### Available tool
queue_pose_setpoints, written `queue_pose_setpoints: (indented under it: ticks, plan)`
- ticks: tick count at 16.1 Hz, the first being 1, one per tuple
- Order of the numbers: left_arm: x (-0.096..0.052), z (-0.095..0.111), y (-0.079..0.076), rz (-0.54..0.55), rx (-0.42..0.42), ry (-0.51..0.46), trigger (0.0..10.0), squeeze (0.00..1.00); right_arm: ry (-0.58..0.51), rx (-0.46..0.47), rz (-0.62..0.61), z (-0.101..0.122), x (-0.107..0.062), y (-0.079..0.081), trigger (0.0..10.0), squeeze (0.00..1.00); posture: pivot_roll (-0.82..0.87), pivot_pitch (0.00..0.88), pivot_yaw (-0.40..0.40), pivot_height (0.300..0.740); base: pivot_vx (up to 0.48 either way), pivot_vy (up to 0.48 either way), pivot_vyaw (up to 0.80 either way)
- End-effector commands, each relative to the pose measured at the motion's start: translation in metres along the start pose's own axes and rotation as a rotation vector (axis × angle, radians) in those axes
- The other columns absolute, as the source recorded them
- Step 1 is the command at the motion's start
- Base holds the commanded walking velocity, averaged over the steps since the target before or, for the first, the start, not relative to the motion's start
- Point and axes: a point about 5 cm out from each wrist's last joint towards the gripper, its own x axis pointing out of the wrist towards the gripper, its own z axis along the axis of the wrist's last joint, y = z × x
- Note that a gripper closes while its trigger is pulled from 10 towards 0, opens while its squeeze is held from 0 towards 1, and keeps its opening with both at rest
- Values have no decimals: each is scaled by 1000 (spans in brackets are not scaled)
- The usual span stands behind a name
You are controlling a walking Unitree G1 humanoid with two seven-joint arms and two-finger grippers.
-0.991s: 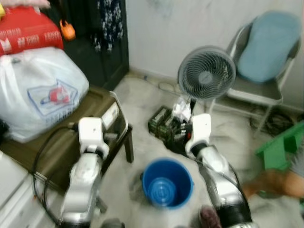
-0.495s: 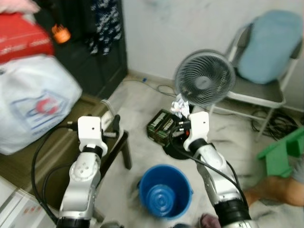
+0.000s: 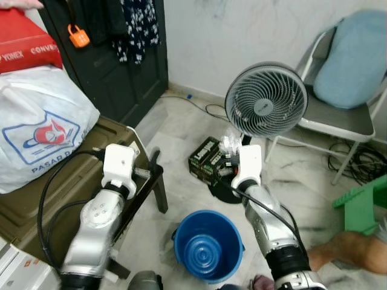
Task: Clean up the room
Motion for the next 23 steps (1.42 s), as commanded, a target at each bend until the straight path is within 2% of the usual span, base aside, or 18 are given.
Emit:
queue_pose_setpoints:
  ticks: [1, 2, 4, 6, 7, 8, 9, 10, 11, 13, 15, 16, 18, 22, 23]
  plan:
    - [-6, 2, -8, -110, 42, -5, 10000, 0, 50, 69, -42, -5, 4, -2, 10000, 0, 77, 96, 3, 740, 0, 0, 0]
    - [-10, 2, -9, -155, 56, 0, 10000, 0, 94, 64, -59, -10, 6, -2, 10000, 0, 82, 99, 5, 740, 0, 0, 0]
    - [-26, 3, -18, -324, 162, 27, 10000, 0, 221, 165, -118, -30, 11, 3, 10000, 0, 129, 131, 31, 740, 0, 0, 0]
    - [-40, 1, -15, -352, 252, 35, 10000, 0, 310, 232, -150, -47, 11, 14, 10000, 0, 161, 158, 53, 740, 0, 0, 0]
    - [-51, 1, -15, -369, 265, 51, 10000, 0, 360, 244, -179, -57, 9, 15, 10000, 0, 203, 204, 81, 740, 0, 0, 0]
    - [-56, 1, -15, -380, 270, 62, 10000, 0, 389, 257, -200, -63, 7, 15, 10000, 0, 211, 211, 85, 740, 0, 0, 0]
    - [-70, 4, -16, -416, 277, 81, 10000, 0, 429, 316, -224, -72, 4, 18, 10000, 0, 235, 234, 103, 740, 0, 0, 0]
    - [-78, 9, -18, -452, 275, 87, 10000, 0, 454, 307, -237, -78, 2, 20, 10000, 0, 258, 254, 129, 740, 0, 0, 0]
    - [-80, 11, -18, -467, 274, 90, 10000, 0, 465, 308, -241, -81, 1, 21, 10000, 0, 258, 254, 129, 740, 0, 0, 0]
    - [-85, 8, -22, -520, 281, 107, 10000, 0, 500, 239, -278, -90, -4, 20, 10000, 0, 275, 264, 155, 740, 0, 0, 0]
    - [-84, 9, -22, -514, 282, 111, 10000, 0, 522, 213, -353, -94, -8, 11, 10000, 0, 270, 272, 158, 740, 0, 0, 0]
    - [-84, 14, -25, -515, 281, 105, 10000, 0, 516, 173, -410, -93, -9, -1, 10000, 0, 278, 275, 157, 740, 0, 0, 0]
    - [-86, 16, -25, -512, 278, 103, 10000, 0, 499, 152, -444, -92, -11, -12, 10000, 0, 281, 278, 156, 740, 0, 0, 0]
    - [-89, 14, -24, -487, 275, 118, 10000, 0, 426, 125, -437, -83, -6, -16, 10000, 0, 286, 281, 152, 740, 0, 0, 0]
    - [-90, 14, -26, -486, 274, 119, 10000, 0, 409, 142, -420, -80, -4, -15, 10000, 0, 288, 280, 150, 740, 0, 0, 0]
